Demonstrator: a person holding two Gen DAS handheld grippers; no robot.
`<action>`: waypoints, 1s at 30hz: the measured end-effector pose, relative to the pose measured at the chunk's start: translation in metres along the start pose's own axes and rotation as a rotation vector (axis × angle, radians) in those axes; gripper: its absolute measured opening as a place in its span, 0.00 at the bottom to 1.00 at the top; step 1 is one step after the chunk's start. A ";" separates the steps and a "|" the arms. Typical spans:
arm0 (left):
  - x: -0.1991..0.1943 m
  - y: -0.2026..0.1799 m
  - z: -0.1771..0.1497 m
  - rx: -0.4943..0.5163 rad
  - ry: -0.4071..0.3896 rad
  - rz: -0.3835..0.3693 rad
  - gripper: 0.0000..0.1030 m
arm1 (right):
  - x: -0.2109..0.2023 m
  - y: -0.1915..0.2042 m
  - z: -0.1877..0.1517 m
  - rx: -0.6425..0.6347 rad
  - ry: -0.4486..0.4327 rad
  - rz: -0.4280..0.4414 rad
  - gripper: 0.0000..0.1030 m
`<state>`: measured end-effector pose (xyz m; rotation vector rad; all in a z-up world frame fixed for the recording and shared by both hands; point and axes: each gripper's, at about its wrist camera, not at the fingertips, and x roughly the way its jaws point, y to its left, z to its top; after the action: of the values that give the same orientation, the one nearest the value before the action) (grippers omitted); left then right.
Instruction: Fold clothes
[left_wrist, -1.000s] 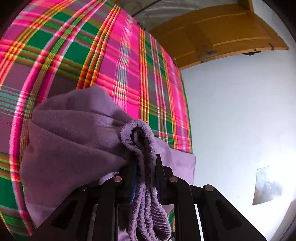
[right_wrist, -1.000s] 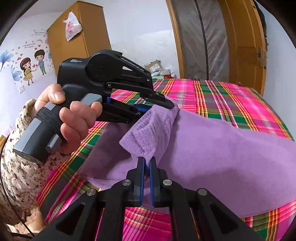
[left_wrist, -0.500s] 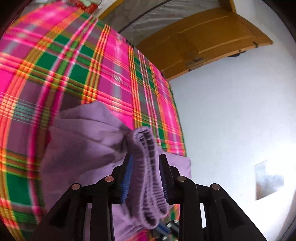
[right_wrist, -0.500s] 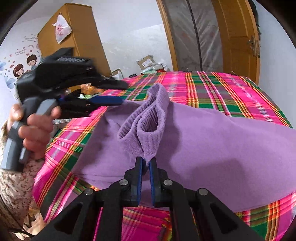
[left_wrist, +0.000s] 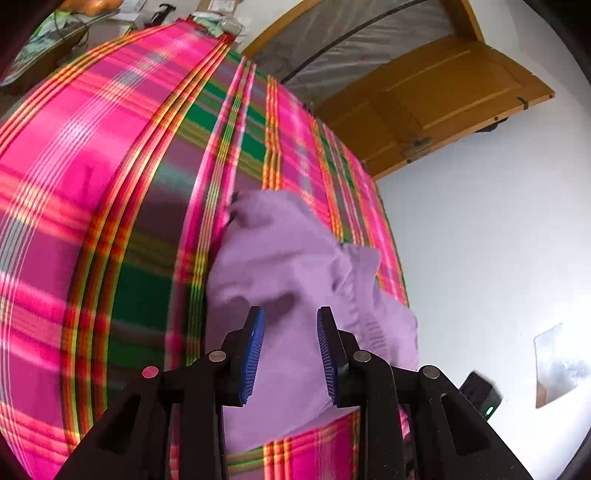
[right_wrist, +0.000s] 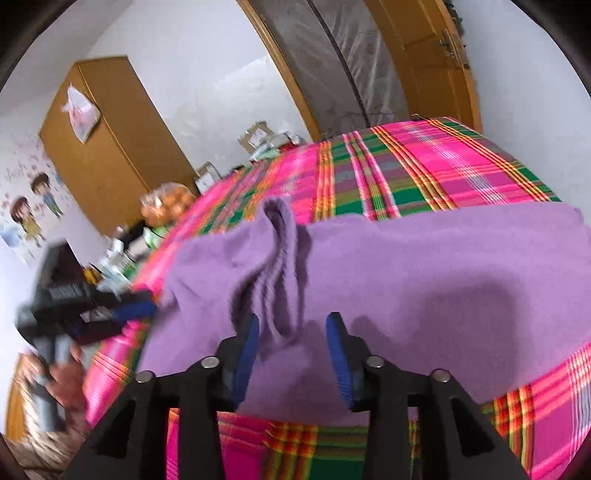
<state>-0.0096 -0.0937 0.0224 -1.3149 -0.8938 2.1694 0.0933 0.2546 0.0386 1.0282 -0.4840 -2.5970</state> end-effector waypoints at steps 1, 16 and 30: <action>0.001 0.003 -0.003 -0.006 0.008 0.006 0.28 | 0.001 0.002 0.004 -0.002 -0.003 0.014 0.42; 0.010 0.010 -0.024 0.040 0.045 0.075 0.28 | 0.074 -0.002 0.036 0.048 0.199 0.100 0.49; 0.011 0.014 -0.024 0.024 0.051 0.047 0.31 | 0.046 -0.019 0.031 0.163 0.138 0.154 0.09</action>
<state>0.0067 -0.0889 -0.0027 -1.3858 -0.8233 2.1649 0.0367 0.2591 0.0243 1.1641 -0.7197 -2.3639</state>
